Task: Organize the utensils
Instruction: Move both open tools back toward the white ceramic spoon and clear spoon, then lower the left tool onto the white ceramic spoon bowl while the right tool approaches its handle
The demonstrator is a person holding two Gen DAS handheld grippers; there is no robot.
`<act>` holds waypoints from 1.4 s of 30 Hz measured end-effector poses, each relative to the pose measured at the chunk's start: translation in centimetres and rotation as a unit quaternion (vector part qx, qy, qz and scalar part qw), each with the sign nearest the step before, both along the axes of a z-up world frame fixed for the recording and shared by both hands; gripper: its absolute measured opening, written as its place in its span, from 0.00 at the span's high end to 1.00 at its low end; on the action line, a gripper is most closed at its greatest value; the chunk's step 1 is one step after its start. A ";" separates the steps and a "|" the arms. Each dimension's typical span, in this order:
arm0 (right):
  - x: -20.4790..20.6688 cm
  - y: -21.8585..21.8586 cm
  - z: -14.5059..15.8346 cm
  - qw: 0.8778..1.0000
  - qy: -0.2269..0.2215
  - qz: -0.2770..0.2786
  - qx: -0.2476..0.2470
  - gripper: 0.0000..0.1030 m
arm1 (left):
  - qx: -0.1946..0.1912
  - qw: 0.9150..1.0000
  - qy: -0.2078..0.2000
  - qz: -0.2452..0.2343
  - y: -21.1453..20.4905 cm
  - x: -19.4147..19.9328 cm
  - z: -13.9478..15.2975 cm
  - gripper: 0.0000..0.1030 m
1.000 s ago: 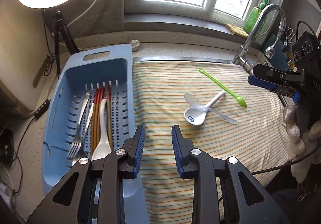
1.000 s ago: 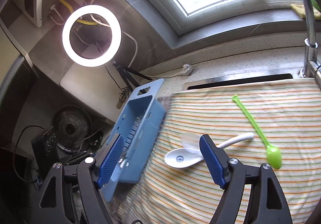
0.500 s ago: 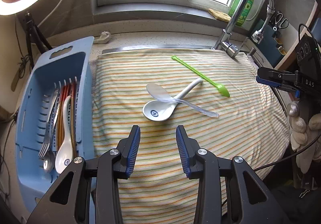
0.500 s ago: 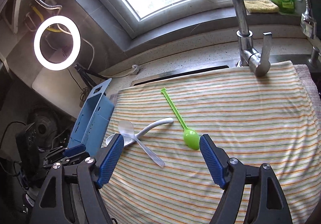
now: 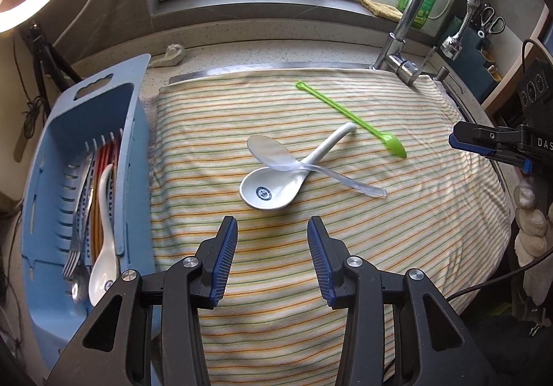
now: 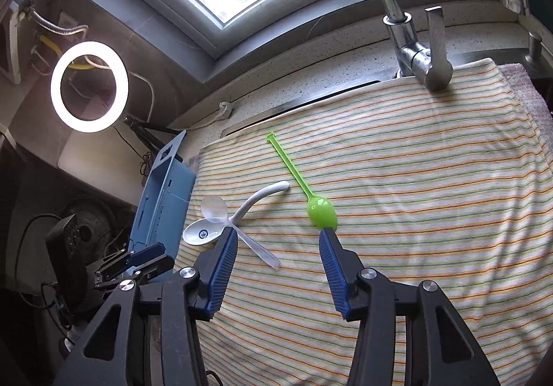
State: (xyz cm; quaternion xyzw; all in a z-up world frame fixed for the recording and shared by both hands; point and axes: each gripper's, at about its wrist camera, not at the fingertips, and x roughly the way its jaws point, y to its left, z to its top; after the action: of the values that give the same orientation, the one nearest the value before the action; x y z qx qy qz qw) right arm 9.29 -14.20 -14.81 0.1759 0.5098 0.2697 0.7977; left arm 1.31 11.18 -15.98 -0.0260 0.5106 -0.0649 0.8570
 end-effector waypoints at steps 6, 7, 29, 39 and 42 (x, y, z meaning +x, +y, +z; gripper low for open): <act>0.3 3.1 -0.3 0.999 0.006 0.045 -0.004 0.65 | -0.004 1.000 0.001 -0.002 0.8 1.5 0.2 0.61; 0.3 3.6 -0.4 0.999 0.007 0.052 -0.007 0.67 | -0.002 1.000 0.000 -0.003 0.9 2.0 0.3 0.61; -0.7 10.5 -5.6 0.988 0.055 0.136 -0.042 0.82 | -0.040 0.994 0.089 -0.053 -0.5 11.3 -3.9 0.61; 0.9 10.7 -6.7 0.988 0.066 0.124 -0.060 0.83 | -0.055 0.991 0.093 -0.084 -1.4 10.1 -3.4 0.63; 1.3 10.2 -6.9 0.989 0.069 0.116 -0.065 0.83 | -0.053 0.989 0.092 -0.099 -2.2 9.4 -3.2 0.63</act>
State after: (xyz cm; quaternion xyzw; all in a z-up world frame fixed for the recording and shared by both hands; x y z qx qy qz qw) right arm 10.55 -3.97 -21.71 0.0814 0.5968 0.3141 0.7338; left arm 10.70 8.94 -19.16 -0.0265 0.5830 -0.1742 0.7931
